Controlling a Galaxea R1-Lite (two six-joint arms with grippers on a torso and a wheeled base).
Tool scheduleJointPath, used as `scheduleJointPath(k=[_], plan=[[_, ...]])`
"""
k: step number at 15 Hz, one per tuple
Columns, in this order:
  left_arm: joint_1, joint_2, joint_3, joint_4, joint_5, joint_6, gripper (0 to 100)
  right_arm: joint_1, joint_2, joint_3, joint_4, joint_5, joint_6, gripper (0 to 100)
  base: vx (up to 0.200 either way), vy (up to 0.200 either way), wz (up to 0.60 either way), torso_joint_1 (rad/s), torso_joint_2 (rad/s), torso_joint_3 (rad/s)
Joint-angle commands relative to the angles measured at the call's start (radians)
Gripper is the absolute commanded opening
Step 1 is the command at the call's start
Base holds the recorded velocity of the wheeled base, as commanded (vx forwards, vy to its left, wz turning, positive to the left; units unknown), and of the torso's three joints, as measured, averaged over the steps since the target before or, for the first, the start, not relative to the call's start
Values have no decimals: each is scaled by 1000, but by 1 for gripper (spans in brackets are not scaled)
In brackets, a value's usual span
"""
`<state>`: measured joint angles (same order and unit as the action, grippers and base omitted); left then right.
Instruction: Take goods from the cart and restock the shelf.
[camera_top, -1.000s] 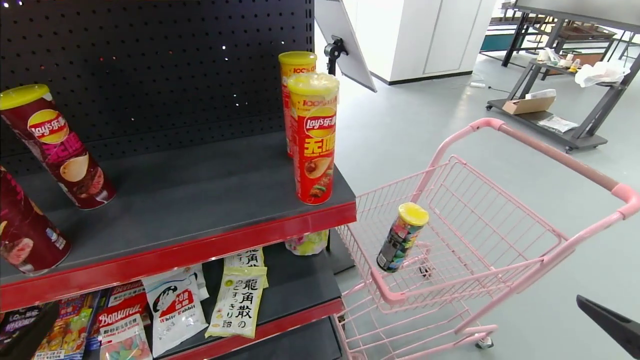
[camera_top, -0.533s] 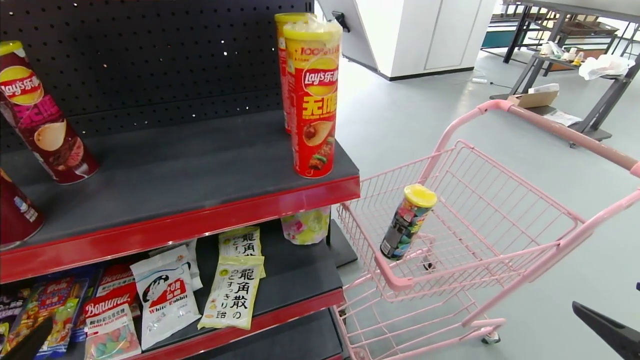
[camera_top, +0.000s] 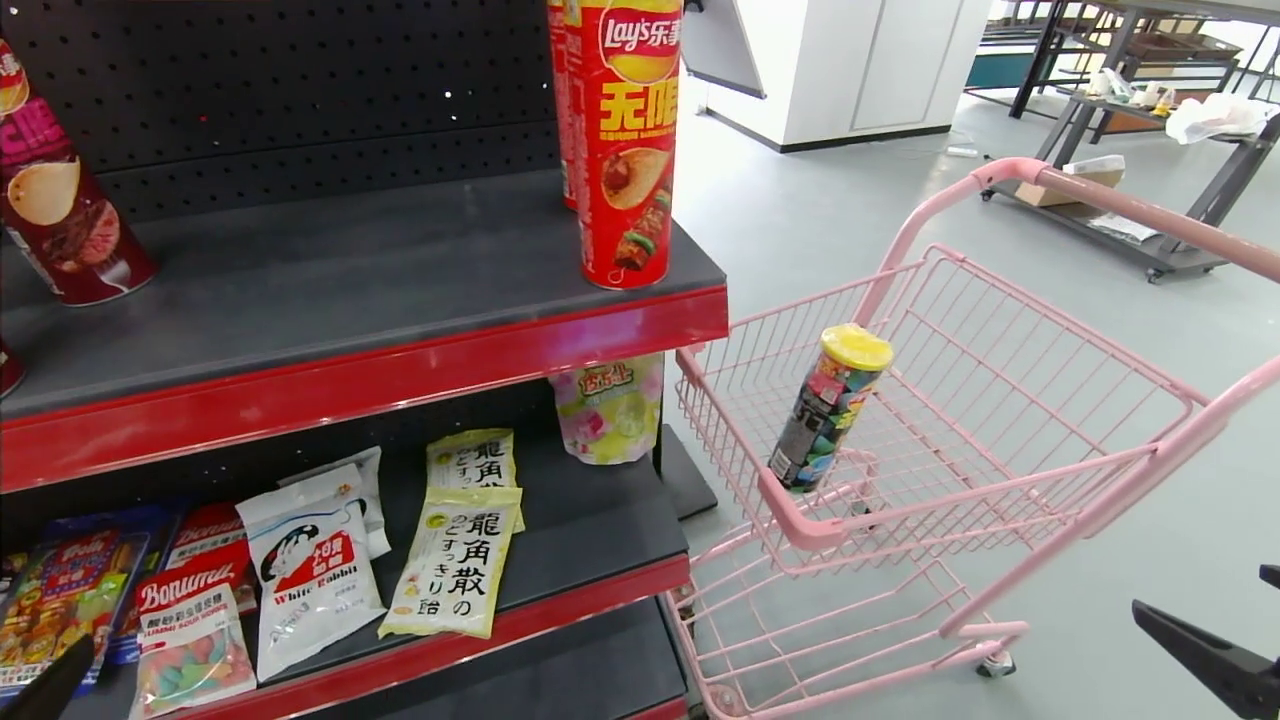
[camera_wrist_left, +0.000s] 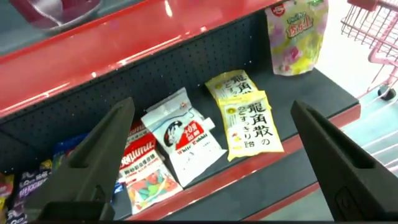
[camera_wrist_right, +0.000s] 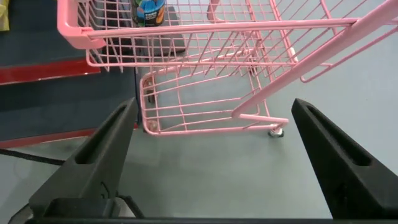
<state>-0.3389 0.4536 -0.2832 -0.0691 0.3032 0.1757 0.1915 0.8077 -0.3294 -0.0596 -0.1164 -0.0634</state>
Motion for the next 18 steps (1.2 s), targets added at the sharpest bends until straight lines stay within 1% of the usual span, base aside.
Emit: scheduleJointPath(k=[1, 2, 3, 4, 5, 6, 7, 8, 10, 12, 15, 17, 18], plan=[[0, -18, 2, 14, 1, 10, 100, 0, 131, -7, -75, 3, 16, 100, 0, 0, 0, -22, 61, 41], [0, -26, 2, 22, 1, 16, 100, -3, 186, -7, -140, 7, 36, 100, 0, 0, 0, 0, 0, 0], [-3, -43, 2, 31, -1, 18, 100, 19, 306, -11, -322, 35, 80, 100, 0, 0, 0, 0, 0, 0], [-6, -55, 4, 32, -13, 16, 100, 23, 374, -22, -416, 112, 83, 100, 0, 0, 0, 0, 0, 0], [-6, -64, 9, 32, -44, 14, 100, 11, 455, -30, -474, 204, 79, 100, 0, 0, 0, 0, 0, 0], [-6, -67, 10, 32, -59, 14, 100, 8, 499, -34, -502, 221, 71, 100, 0, 0, 0, 0, 0, 0], [-6, -69, 10, 32, -68, 11, 100, 14, 568, -51, -560, 222, 57, 100, 0, 0, 0, 0, 0, 0], [-6, -66, 9, 32, -68, 10, 100, 23, 653, -100, -599, 245, 62, 100, 0, 0, 0, 0, 0, 0], [-6, -66, 9, 32, -67, 10, 100, 19, 759, -175, -605, 316, 63, 100, 0, 0, 0, 0, 0, 0], [-5, -66, 9, 32, -65, 5, 100, 19, 848, -247, -605, 357, 63, 100, 0, 0, 0, 0, 0, 0], [-5, -66, -4, 32, -62, 5, 100, 20, 941, -327, -605, 369, 63, 100, 0, 0, 0, 0, 0, 0], [-5, -69, -8, 32, -61, 5, 100, 9, 987, -359, -606, 391, 63, 100, 0, 0, 0, 0, 0, 0], [-5, -67, -7, 32, -61, 5, 100, -6, 1032, -401, -611, 397, 62, 100, 0, 0, 0, 0, 0, 0]])
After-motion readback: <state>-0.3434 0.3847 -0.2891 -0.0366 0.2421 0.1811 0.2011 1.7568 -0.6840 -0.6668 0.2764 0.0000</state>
